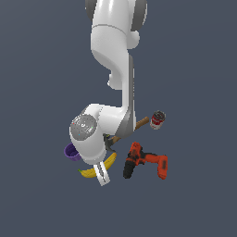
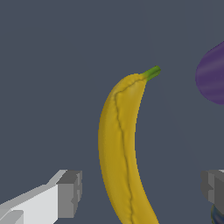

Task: Pick up a designated object from a clutter of objects.

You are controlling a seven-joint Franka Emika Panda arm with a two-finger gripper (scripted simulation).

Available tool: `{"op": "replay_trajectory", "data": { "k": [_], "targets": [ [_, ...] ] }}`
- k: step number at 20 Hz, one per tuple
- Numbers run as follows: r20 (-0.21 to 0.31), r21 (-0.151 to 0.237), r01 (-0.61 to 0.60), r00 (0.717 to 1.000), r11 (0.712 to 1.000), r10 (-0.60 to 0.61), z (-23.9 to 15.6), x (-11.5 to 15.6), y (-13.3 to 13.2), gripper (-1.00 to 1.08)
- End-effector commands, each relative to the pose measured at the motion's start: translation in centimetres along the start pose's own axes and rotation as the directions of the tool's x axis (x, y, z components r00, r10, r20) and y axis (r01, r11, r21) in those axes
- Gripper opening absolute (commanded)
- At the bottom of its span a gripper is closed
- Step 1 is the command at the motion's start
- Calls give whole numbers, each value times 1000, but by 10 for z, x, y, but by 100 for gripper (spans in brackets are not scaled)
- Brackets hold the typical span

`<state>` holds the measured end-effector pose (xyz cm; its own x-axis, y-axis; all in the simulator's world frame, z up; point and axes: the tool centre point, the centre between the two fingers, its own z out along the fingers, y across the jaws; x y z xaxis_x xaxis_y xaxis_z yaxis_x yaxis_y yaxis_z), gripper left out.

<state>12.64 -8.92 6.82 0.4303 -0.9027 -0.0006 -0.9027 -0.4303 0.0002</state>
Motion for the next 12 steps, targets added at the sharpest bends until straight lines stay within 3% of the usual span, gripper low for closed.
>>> {"op": "replay_trajectory", "data": {
  "k": [1,12],
  "targets": [
    [0,0,-1,1000,1000,1,5,0,0,100],
    [0,0,-5,1000,1000,5,49,0,1,100]
  ]
}}
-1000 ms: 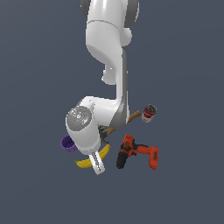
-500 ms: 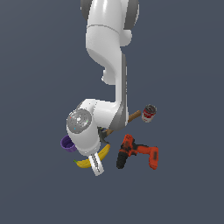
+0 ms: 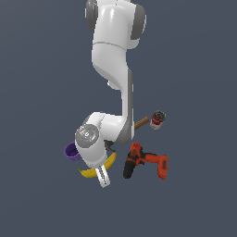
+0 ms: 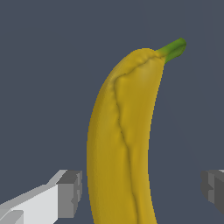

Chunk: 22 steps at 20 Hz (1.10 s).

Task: Pick up a designated object from a clutter of objects.

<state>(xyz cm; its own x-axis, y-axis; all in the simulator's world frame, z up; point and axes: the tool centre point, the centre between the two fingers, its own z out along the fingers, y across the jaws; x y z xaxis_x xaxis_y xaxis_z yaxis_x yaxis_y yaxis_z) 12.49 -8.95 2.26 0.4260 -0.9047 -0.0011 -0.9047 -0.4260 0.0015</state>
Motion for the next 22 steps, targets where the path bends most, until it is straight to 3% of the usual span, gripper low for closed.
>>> {"op": "replay_trajectory", "data": {
  "k": [1,3,4,22],
  "targets": [
    [-1,2,0,1000,1000,0,4,1,-1,100],
    [-1,2,0,1000,1000,0,4,1,-1,100],
    [-1,2,0,1000,1000,0,4,1,-1,-100],
    [-3,6,1,1000,1000,-1,-9,0,4,-100]
  ]
}}
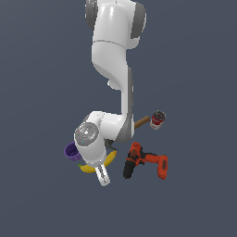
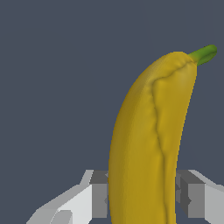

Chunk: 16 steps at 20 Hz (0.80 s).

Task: Pick up a designated object from a clutter of objects.

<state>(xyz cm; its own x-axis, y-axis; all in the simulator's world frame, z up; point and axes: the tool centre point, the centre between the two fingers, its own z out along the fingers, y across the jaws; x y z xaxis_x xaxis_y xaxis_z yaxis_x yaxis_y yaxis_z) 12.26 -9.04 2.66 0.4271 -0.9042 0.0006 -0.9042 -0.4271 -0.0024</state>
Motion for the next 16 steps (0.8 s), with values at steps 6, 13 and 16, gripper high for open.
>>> {"op": "replay_trajectory", "data": {
  "k": [6,13,16],
  "targets": [
    [0,2,0,1000,1000,0,-28,0,19,-100],
    [1,2,-1,1000,1000,1,-72,-1,52,-100],
    [2,2,-1,1000,1000,1,-95,-2,69,-100]
  ]
}}
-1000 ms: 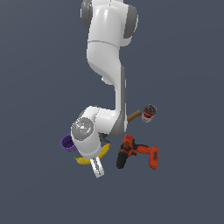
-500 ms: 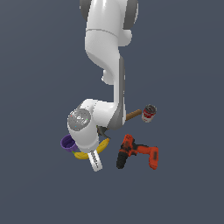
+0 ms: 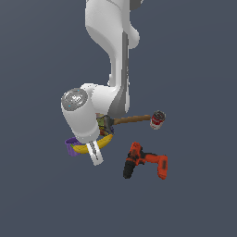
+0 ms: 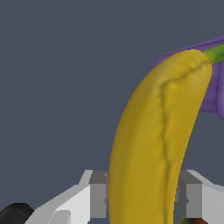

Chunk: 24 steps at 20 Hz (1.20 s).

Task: Pick up a designated object from a clutter of objects.

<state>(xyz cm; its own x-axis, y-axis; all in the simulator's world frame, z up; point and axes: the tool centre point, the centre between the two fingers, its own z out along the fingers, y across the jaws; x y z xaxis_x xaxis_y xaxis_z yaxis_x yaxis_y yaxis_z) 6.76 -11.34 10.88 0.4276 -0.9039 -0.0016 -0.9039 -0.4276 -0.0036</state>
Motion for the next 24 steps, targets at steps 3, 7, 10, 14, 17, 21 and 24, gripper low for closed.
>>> {"op": "replay_trajectory", "data": {
  "k": [3,7,10,14,17,21,24],
  "targets": [
    [0,1,-2,1000,1000,2,-35,0,26,-100],
    [1,1,-2,1000,1000,2,-67,-1,49,-100],
    [2,1,-2,1000,1000,2,-91,-1,66,-100],
    [2,0,-2,1000,1000,2,-124,-1,90,-100],
    [1,0,-2,1000,1000,2,-150,-1,108,-100],
    [0,-2,-3,1000,1000,3,-185,-1,132,-100],
    [0,-2,-3,1000,1000,3,-208,0,148,-100]
  ]
}}
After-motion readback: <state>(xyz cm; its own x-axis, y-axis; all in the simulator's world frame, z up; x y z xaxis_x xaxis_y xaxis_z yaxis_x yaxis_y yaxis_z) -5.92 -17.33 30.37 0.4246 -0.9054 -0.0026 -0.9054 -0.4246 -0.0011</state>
